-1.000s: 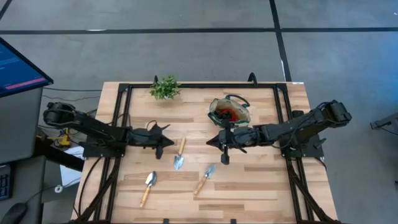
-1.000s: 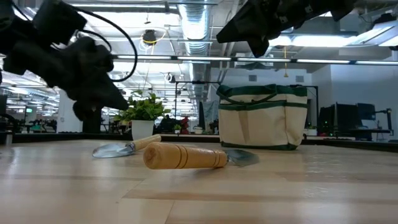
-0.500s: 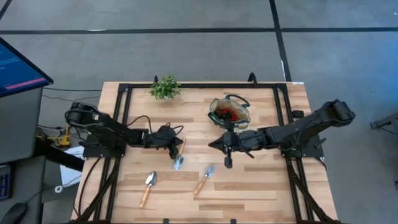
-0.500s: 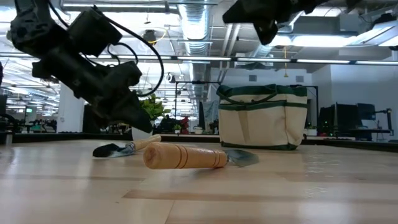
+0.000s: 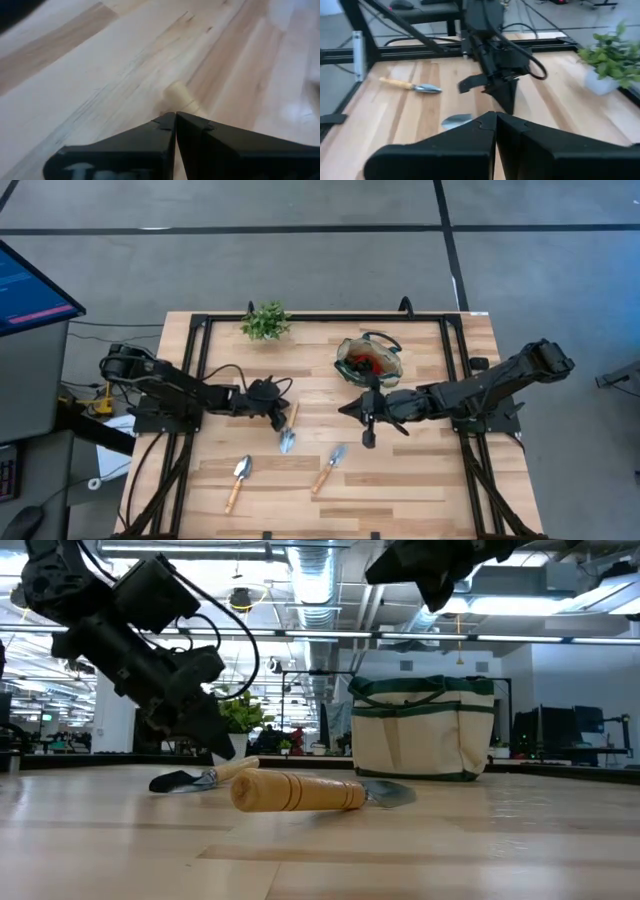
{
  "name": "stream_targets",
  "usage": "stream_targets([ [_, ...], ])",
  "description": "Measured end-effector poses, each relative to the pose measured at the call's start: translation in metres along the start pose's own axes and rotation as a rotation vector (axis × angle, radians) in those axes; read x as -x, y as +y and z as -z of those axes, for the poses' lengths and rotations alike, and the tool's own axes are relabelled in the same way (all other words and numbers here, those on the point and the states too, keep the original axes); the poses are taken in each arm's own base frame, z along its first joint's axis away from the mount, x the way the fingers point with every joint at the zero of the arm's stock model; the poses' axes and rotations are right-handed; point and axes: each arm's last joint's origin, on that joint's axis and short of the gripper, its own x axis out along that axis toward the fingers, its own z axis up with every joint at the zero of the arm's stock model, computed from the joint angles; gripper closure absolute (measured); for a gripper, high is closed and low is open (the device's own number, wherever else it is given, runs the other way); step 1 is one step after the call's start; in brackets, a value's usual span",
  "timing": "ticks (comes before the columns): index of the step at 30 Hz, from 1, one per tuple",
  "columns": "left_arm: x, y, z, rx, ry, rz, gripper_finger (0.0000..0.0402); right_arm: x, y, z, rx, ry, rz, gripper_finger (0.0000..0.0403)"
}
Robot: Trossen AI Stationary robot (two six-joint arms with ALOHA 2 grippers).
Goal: Pick & Place Garden tools in Gardening bag
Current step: Put the trowel into the gardening bag
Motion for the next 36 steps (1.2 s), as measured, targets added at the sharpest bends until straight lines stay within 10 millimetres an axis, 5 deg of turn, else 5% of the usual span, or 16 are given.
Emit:
stream_targets([
  [25,-0.012,-0.007,0.001,0.012,0.084,-0.009,0.0400,0.005,0.013,0.001,0.057,-0.008,-0.029,0.0403],
  [36,-0.042,-0.042,-0.022,-0.083,0.097,0.117,0.0400,0.005,0.013,0.001,0.057,-0.007,-0.028,0.0403],
])
